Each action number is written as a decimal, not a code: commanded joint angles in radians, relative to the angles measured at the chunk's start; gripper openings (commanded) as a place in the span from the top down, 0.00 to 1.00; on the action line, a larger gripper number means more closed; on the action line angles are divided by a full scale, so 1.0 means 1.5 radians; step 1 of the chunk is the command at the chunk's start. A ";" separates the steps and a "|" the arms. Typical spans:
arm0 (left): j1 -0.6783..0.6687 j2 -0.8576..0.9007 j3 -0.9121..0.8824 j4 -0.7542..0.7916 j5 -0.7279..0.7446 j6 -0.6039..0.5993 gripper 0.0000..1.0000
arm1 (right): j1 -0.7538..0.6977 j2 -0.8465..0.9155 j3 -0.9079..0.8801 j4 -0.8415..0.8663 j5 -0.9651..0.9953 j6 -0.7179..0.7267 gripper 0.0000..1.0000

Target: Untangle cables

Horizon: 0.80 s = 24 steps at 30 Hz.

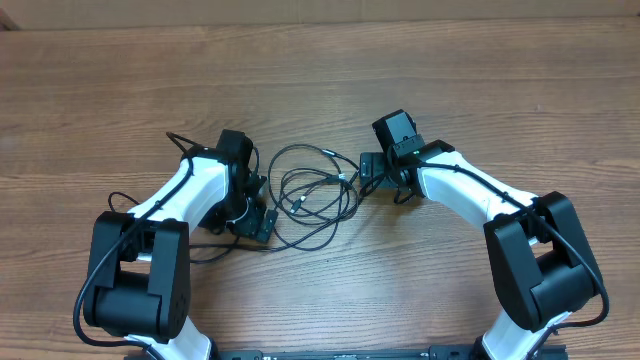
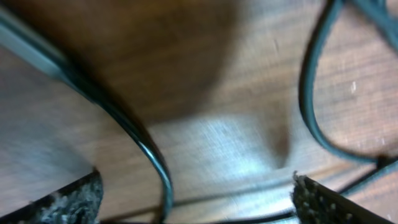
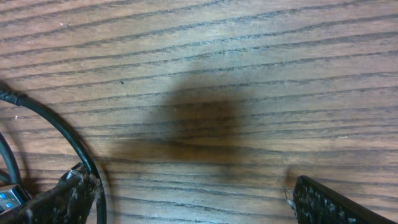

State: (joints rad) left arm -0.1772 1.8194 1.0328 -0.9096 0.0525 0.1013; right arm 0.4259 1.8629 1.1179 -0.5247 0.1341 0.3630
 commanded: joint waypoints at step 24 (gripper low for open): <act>0.018 0.071 -0.043 0.198 0.012 0.219 0.81 | -0.001 0.002 -0.004 0.003 -0.003 0.003 0.00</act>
State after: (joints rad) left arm -0.1497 1.8263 1.0344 -0.6102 0.0517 0.4053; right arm 0.4259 1.8629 1.1179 -0.5240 0.1337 0.3622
